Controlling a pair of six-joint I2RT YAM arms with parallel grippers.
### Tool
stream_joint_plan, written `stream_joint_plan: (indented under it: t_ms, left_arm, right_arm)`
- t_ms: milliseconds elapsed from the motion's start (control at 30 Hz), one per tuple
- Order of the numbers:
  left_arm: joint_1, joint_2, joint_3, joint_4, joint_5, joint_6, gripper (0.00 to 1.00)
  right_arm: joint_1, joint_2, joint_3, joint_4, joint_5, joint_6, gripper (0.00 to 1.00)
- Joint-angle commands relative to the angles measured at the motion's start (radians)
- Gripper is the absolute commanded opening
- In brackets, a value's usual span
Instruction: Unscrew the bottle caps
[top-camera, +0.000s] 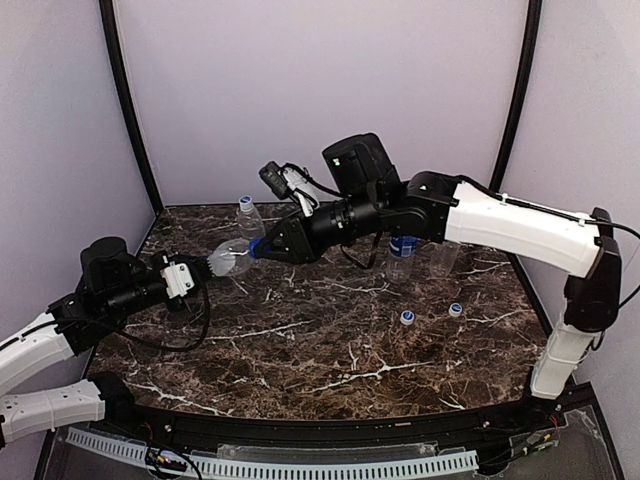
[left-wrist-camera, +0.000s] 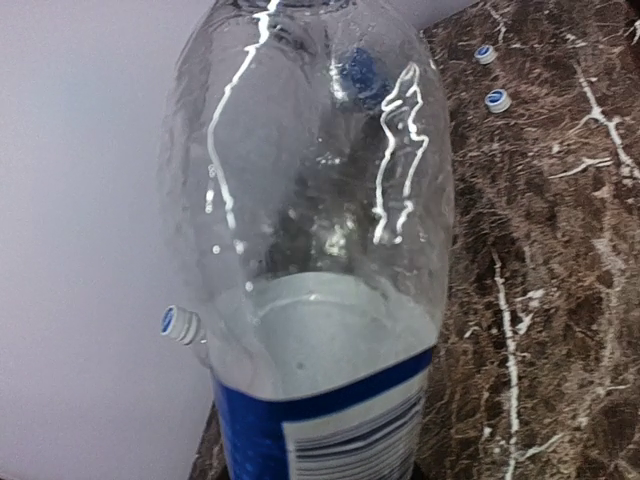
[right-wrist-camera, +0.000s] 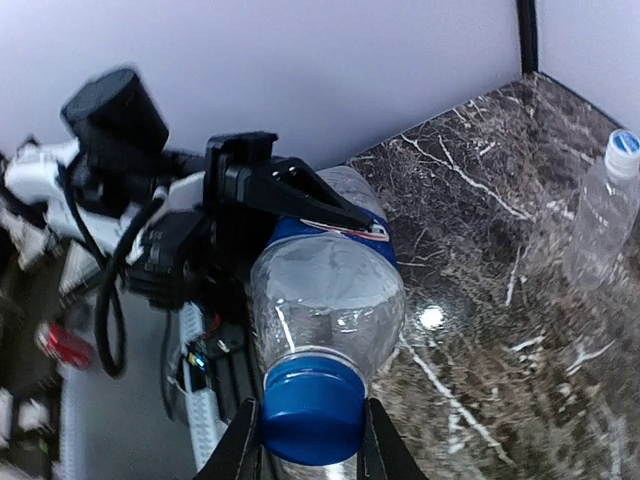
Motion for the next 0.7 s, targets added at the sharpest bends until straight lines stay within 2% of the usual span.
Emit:
stream_joint_plan:
  t_ms: [0,33,100,233,333,667]
  left_arm:
    - [-0.009,0.005,0.049,-0.359,0.431,-0.215,0.29]
    - [-0.009,0.008,0.049,-0.4,0.52,-0.24,0.29]
    - [-0.009,0.01,0.045,-0.438,0.609,-0.312,0.29]
    - [-0.009,0.002,0.026,-0.474,0.657,-0.39,0.27]
    - [-0.009,-0.006,0.018,-0.479,0.659,-0.395,0.27]
    - [-0.009,-0.02,0.023,-0.481,0.623,-0.355,0.27]
  right_arm:
    - [0.127,-0.09,-0.025,-0.11,-0.039,-0.676,0.0]
    - [0.157,-0.099,-0.041,-0.15,-0.026,-0.808,0.0]
    - [0.2,-0.112,-0.06,-0.214,-0.004,-1.018,0.0]
    - [0.258,-0.108,-0.066,-0.324,0.137,-1.337,0.0]
    - [0.278,-0.083,-0.056,-0.339,0.244,-1.444,0.0]
    - [0.295,-0.09,-0.081,-0.3,0.441,-1.609,0.0]
